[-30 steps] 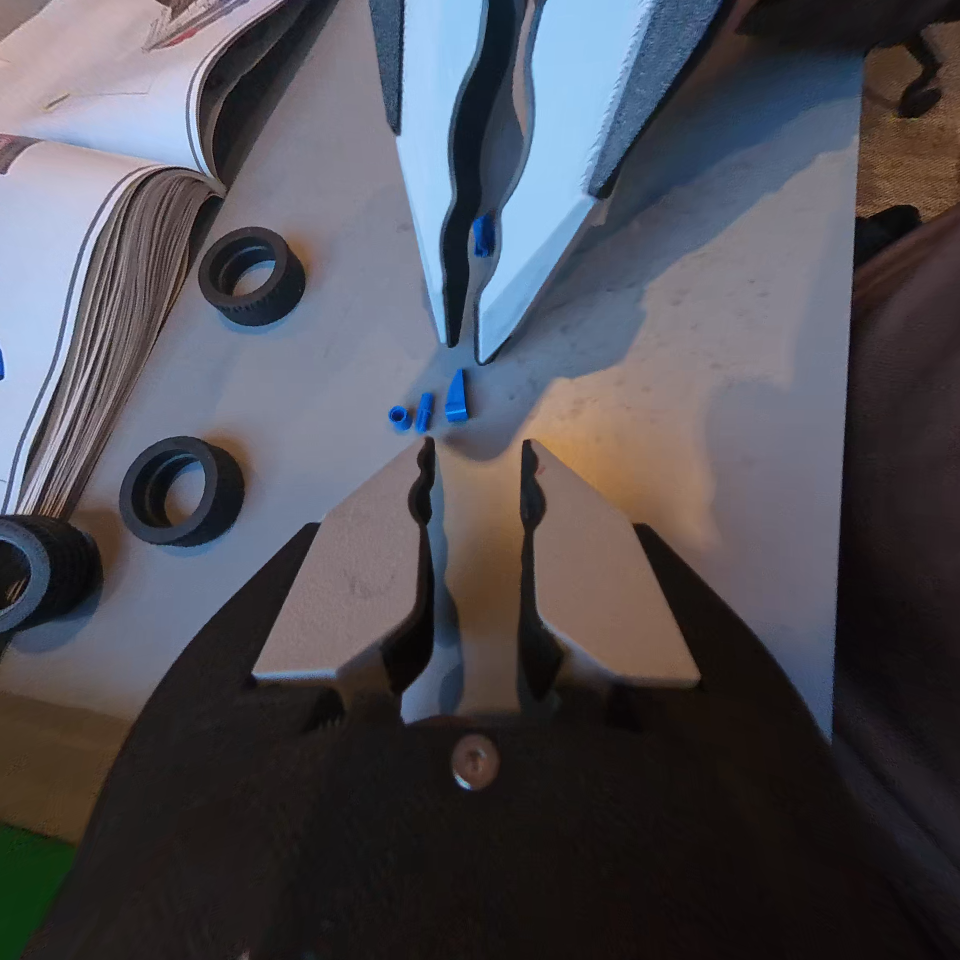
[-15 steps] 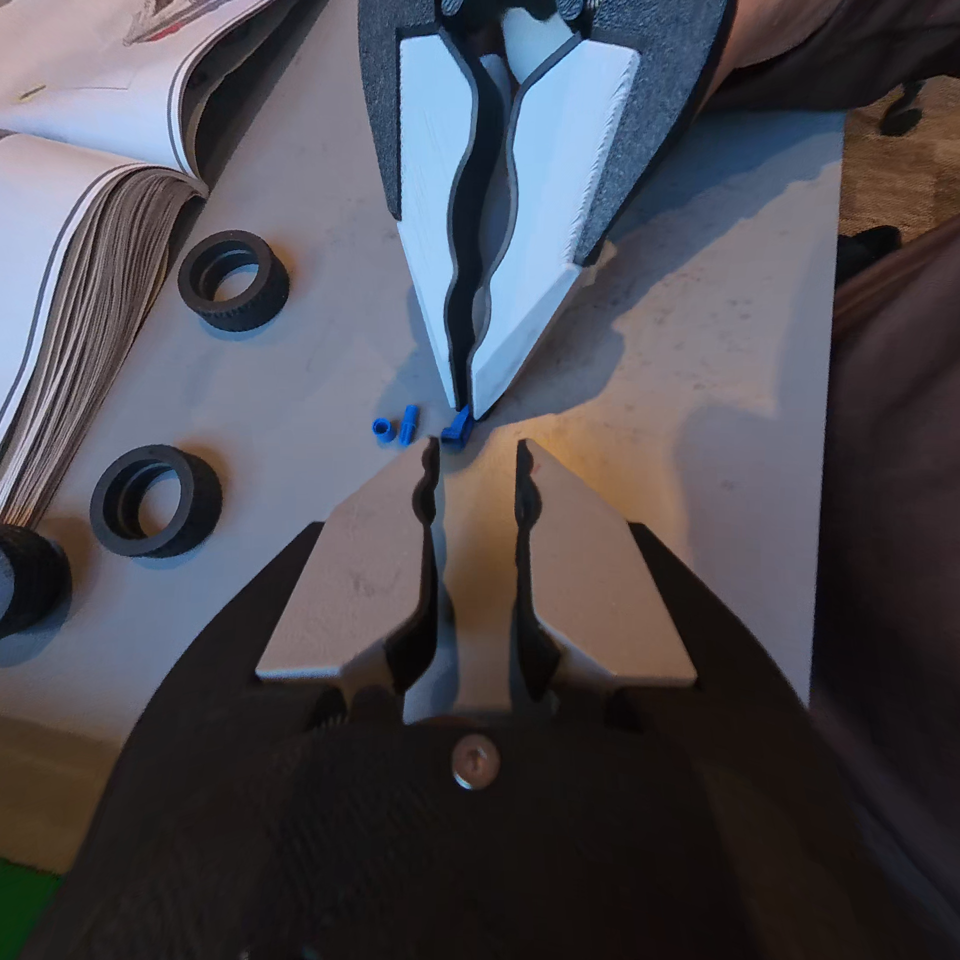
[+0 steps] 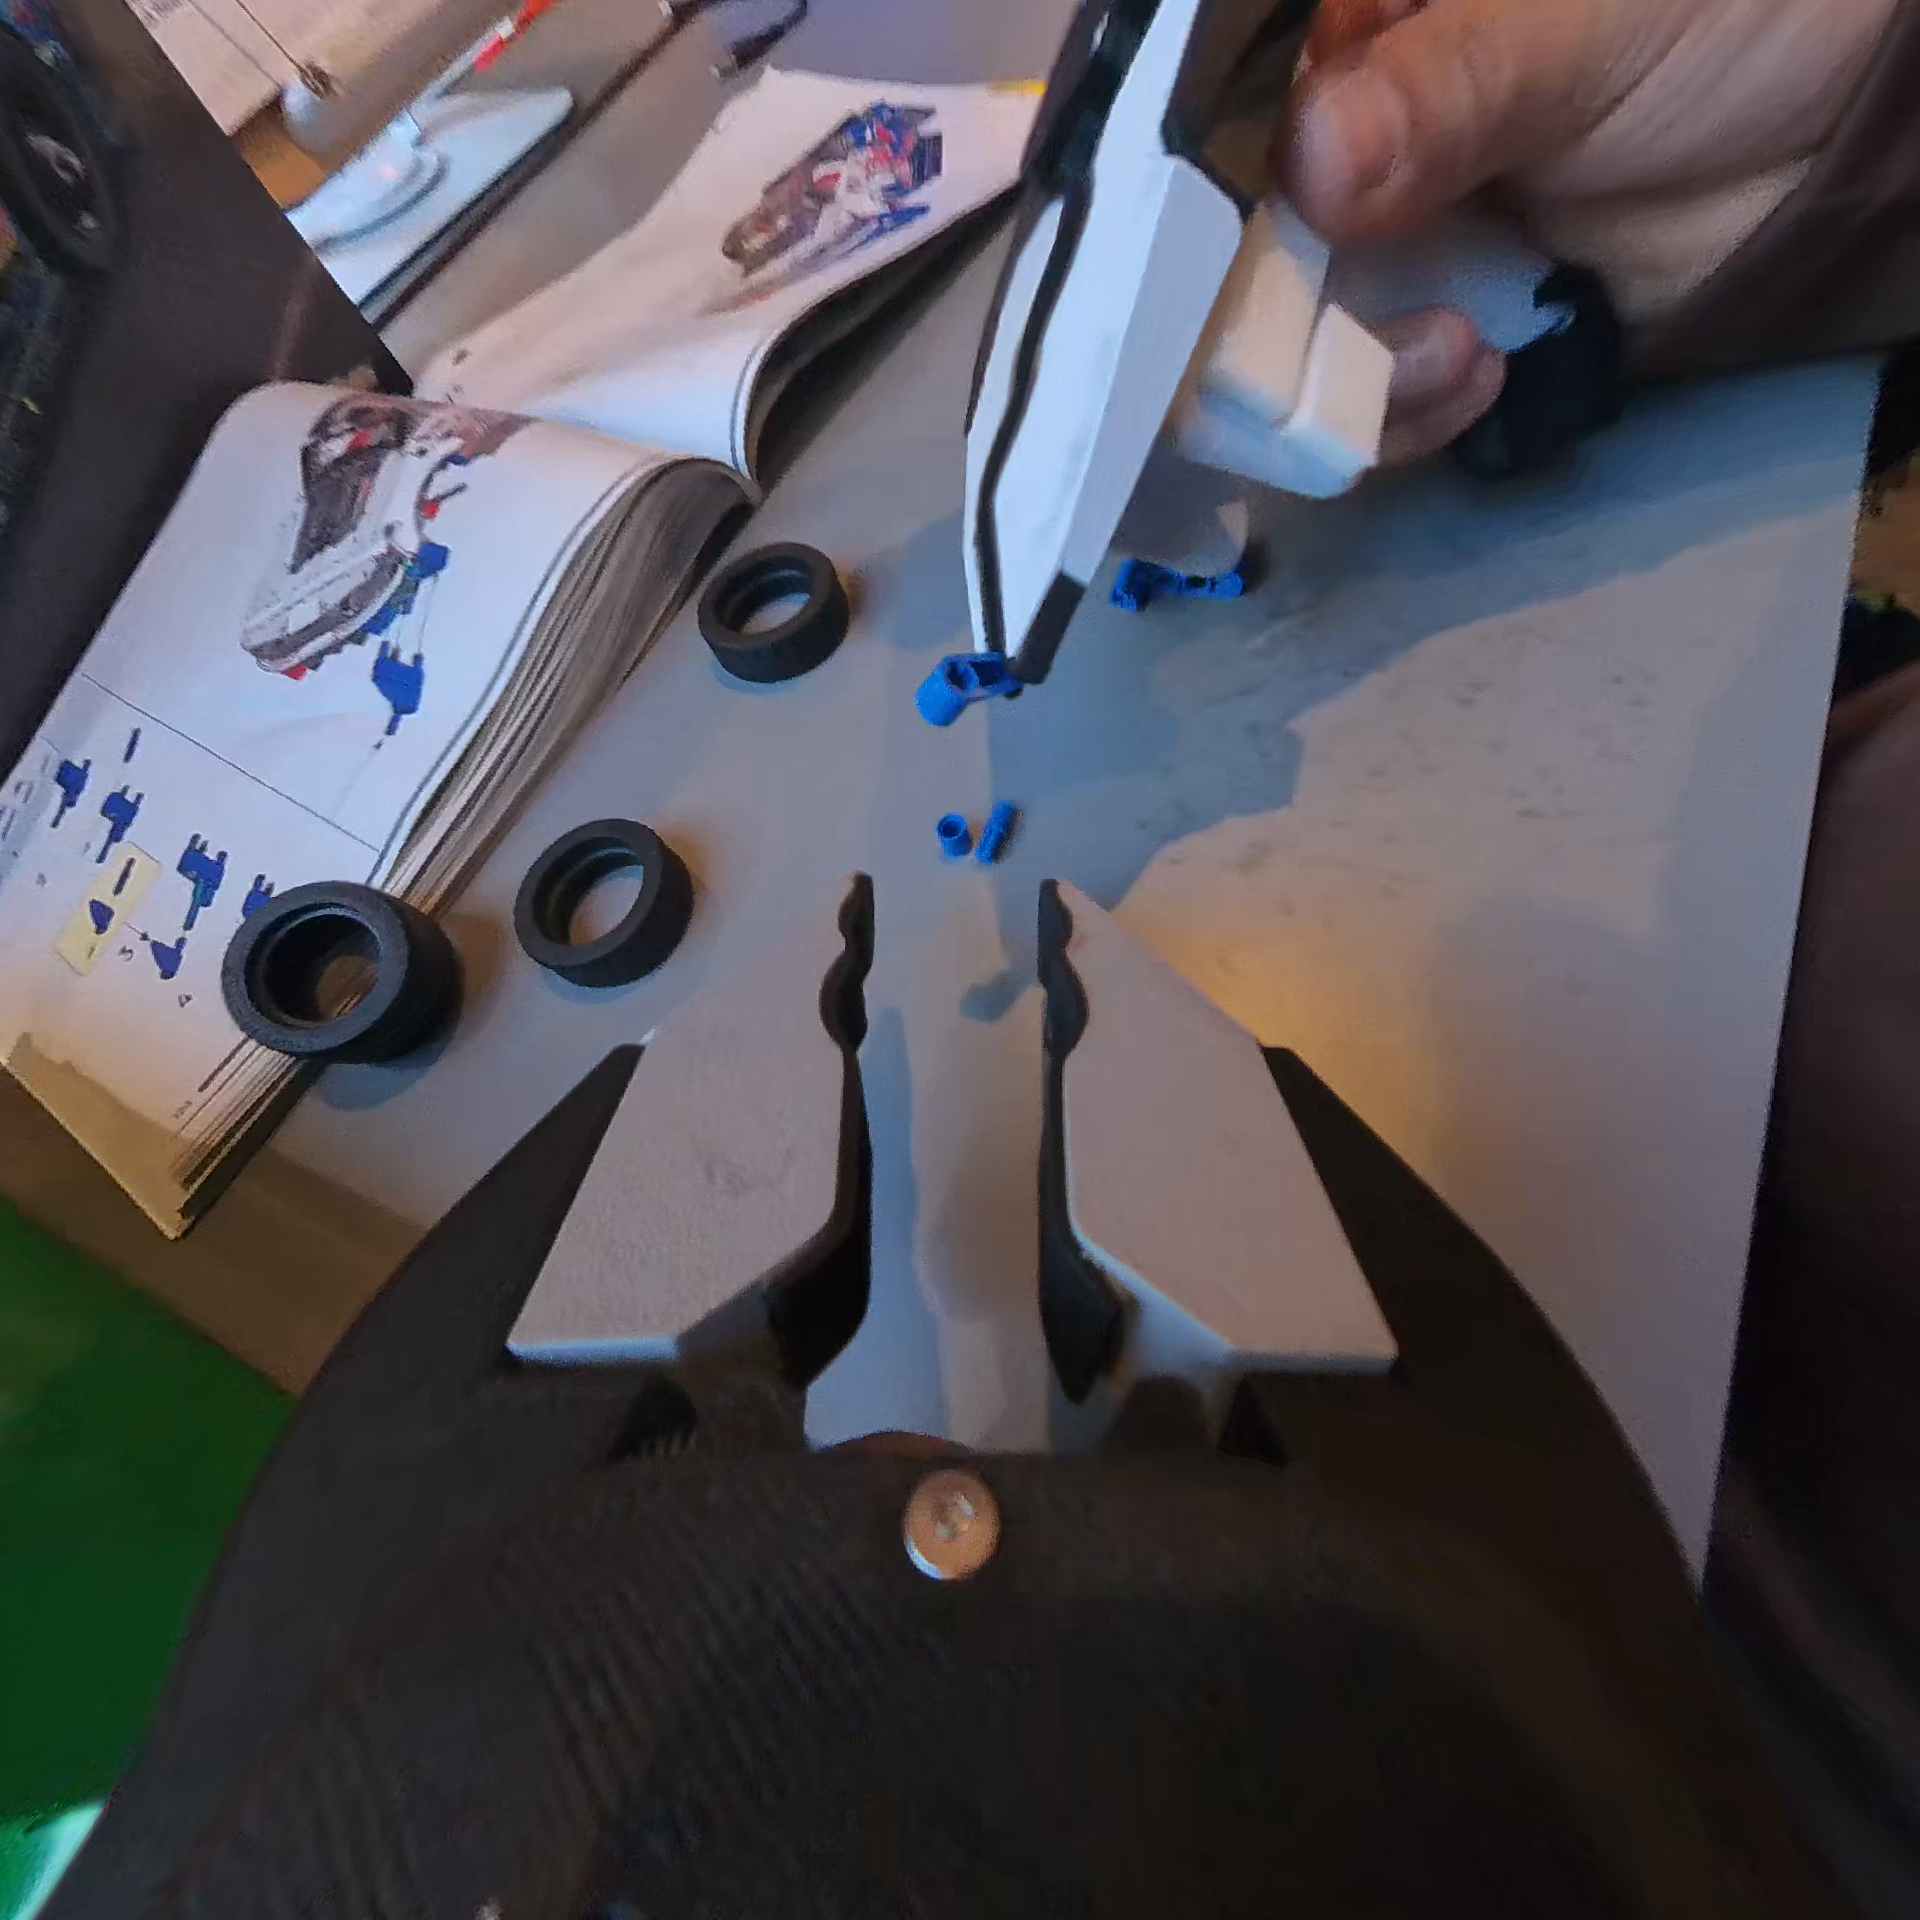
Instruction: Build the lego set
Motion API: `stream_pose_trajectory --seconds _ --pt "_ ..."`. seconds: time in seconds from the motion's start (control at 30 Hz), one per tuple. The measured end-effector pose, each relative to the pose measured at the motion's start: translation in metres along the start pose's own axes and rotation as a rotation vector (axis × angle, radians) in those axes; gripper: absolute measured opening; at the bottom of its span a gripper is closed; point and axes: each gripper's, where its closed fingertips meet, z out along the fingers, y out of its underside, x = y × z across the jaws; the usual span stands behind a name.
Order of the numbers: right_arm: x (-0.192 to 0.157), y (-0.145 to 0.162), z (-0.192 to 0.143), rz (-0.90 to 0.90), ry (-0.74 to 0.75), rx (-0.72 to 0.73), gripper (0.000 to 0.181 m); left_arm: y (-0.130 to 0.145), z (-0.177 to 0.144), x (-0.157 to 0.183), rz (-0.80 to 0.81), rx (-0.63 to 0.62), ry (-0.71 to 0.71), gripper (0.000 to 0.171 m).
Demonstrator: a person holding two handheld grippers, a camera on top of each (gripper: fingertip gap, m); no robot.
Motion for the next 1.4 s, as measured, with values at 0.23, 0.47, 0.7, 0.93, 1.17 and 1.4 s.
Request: stream_pose_trajectory --seconds 0.23,0.47,0.7,0.93,1.17,1.4 --pt "-0.015 -0.008 0.003 0.176 -0.180 0.073 0.004 -0.015 -0.007 -0.007 -0.002 0.102 -0.060 0.033" --pt "-0.003 0.002 0.007 0.213 -0.145 0.039 0.004 -0.022 -0.007 0.007 0.033 0.128 -0.007 0.030" --pt "0.017 0.033 0.009 -0.439 0.188 -0.277 0.004 0.010 -0.008 0.040 0.099 -0.043 0.220 0.027" --pt "0.021 0.055 0.017 -0.901 0.235 -0.585 0.005 0.023 -0.002 0.046 0.125 -0.134 0.268 0.030" --pt "0.030 0.057 0.018 -0.963 0.253 -0.638 0.005 0.021 0.001 0.055 0.061 -0.156 0.329 0.020" --pt "0.033 0.056 0.017 -0.952 0.262 -0.626 0.004 0.021 0.002 0.055 0.039 -0.160 0.340 0.020"
